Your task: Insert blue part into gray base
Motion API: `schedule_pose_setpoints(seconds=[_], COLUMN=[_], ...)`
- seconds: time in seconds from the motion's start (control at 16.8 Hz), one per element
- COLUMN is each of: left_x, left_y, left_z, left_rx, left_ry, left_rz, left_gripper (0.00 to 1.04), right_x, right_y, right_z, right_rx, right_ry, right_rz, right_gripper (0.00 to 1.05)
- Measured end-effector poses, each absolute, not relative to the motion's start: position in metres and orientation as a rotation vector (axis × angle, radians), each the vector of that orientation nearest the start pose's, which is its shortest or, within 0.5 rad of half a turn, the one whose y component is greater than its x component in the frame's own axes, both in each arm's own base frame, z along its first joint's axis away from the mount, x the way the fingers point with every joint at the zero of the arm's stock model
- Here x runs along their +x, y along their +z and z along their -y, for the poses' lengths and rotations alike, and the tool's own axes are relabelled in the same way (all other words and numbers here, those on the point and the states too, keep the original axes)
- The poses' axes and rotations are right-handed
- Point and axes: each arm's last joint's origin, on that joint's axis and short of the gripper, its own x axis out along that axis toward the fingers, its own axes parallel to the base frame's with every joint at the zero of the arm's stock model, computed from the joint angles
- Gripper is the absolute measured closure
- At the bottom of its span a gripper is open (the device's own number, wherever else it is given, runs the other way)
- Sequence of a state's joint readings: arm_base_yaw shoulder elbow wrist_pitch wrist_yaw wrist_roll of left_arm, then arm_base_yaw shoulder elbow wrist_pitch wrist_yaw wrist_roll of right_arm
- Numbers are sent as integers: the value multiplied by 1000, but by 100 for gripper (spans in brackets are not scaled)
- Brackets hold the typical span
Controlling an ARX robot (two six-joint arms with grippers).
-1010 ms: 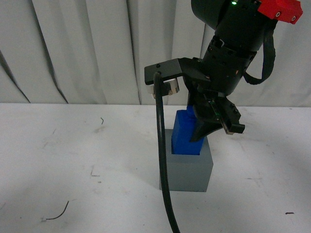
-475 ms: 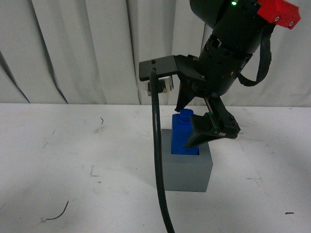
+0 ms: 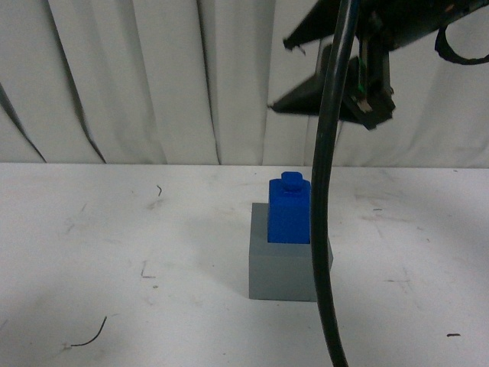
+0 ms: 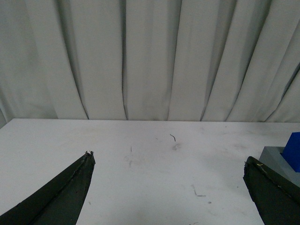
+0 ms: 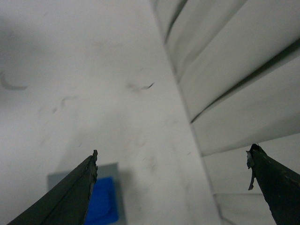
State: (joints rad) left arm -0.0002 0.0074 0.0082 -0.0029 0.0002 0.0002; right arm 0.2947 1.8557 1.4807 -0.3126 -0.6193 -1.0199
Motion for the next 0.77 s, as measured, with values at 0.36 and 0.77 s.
schedule_pose_setpoints(seconds=[0.36,0.77], left_x=[98,98], left_y=[165,165], left_z=[0,0], left_rx=[0,0], left_ry=[0,0], left_rz=[-2,-2], left_gripper=[7,7], right_x=[338,213], right_y=[264,231], right_z=[-81,-17], right_rx=[-460,-74], right_ry=[511,7], right_rz=[40,-78], right_gripper=[6,43])
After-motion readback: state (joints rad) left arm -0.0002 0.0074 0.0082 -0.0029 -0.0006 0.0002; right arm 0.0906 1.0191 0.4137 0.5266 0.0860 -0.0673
